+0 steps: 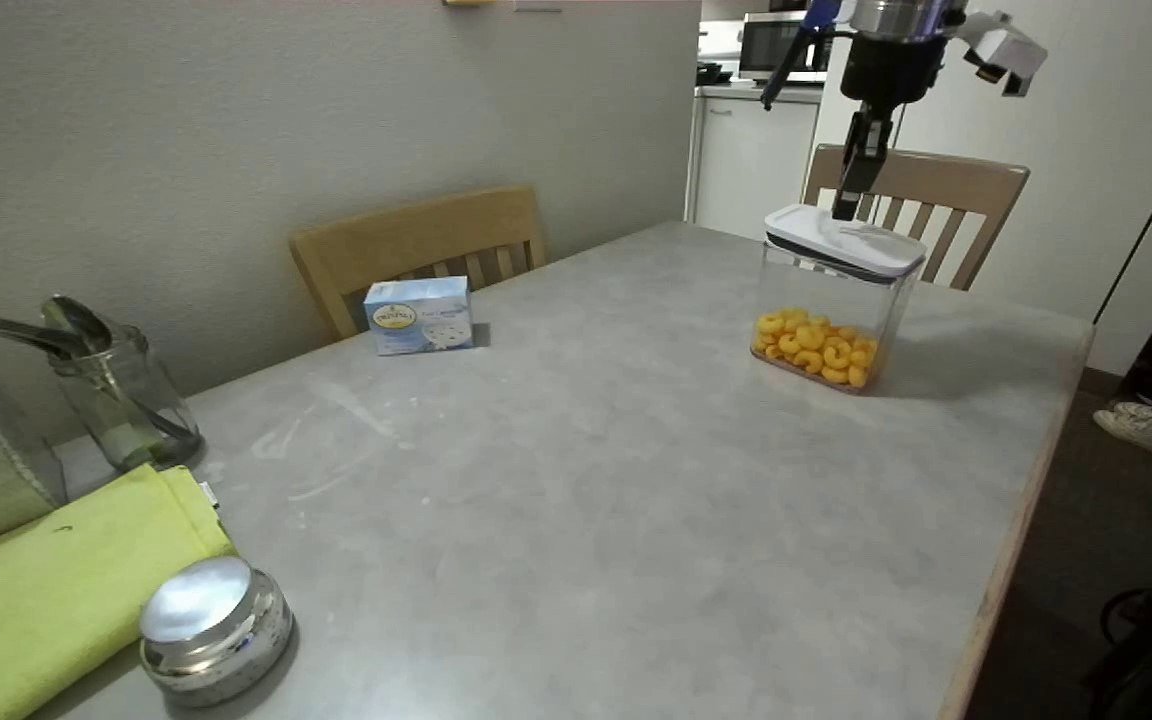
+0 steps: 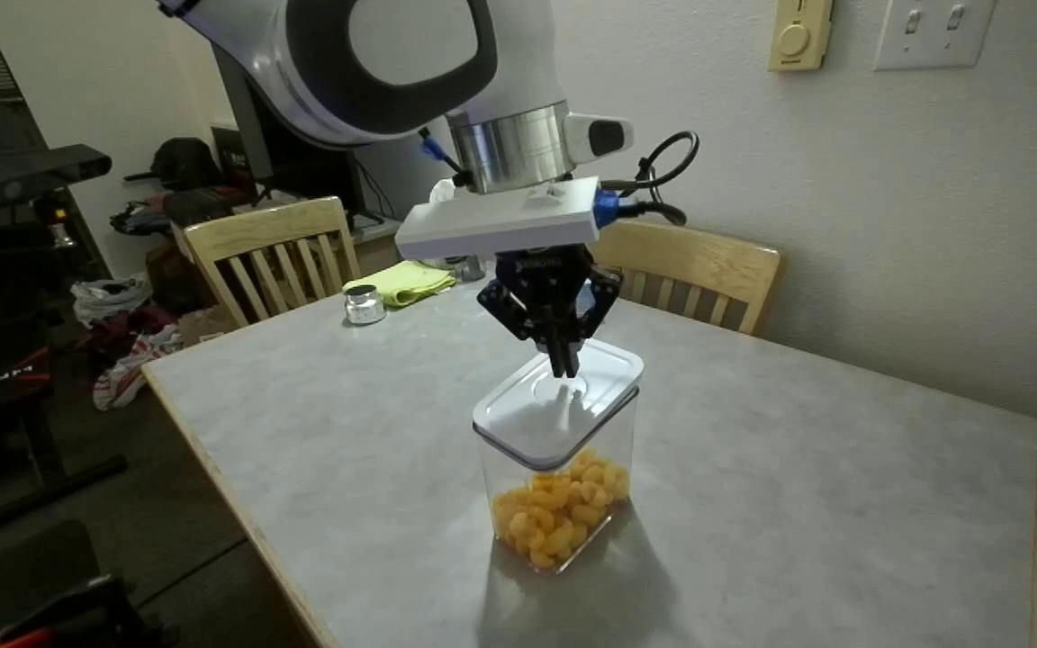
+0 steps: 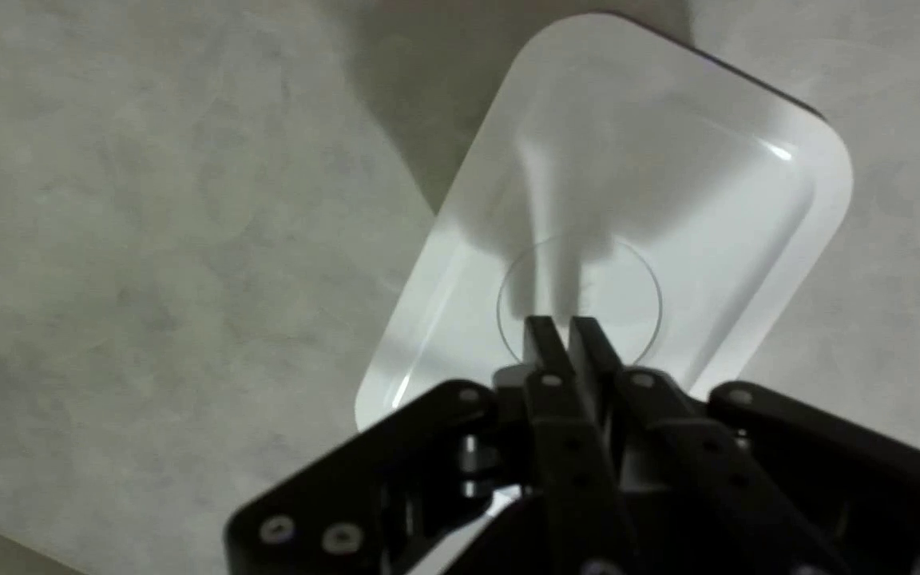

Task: Put the white lid on the container

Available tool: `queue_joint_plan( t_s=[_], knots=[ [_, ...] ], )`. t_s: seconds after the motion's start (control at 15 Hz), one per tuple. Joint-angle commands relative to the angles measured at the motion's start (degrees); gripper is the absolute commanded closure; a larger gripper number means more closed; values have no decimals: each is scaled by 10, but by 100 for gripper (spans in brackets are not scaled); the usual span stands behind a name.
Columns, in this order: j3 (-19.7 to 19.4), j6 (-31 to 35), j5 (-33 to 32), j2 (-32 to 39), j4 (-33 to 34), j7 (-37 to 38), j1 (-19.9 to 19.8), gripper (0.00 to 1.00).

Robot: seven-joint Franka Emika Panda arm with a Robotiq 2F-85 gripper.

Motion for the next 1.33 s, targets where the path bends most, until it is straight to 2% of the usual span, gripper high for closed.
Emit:
queue_joint_plan(
  t_s=[0.0,0.33,0.47,0.53,0.93,1.0,1.2,1.27],
  knots=[
    [5,-11,-15,-5,10,0,-4,94],
    [5,-11,-15,-5,20,1,-4,88],
    [5,-11,-15,-5,22,1,-3,80],
    [5,-11,-15,-5,23,1,-3,63],
    [8,-24,-6,-6,26,-4,-5,20],
    [7,-5,-3,-1,24,2,-5,39],
    [8,-10,-3,-1,24,2,-5,20],
    [8,-11,-3,-1,24,2,-5,20]
  ],
)
